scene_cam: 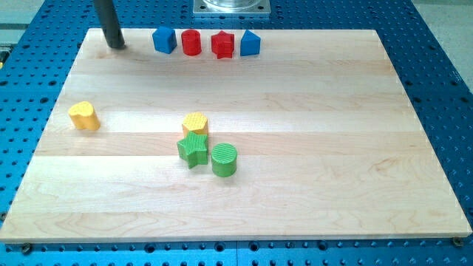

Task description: Push the cube to the bottom left to the red circle

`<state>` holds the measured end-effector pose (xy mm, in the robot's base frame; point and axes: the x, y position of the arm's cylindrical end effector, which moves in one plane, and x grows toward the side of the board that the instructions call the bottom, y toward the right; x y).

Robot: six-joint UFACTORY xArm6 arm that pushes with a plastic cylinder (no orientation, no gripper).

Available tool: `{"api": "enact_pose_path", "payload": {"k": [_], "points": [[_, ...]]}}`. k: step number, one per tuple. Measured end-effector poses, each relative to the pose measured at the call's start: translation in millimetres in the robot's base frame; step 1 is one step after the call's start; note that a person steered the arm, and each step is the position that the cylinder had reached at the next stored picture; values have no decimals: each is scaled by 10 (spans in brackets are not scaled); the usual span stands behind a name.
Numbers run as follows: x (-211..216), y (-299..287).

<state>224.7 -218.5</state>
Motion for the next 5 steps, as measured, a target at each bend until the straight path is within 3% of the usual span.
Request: {"api": "enact_pose_path", "payload": {"k": [2,4,5], "points": [[-273,1038],[776,721],[1058,721]]}}
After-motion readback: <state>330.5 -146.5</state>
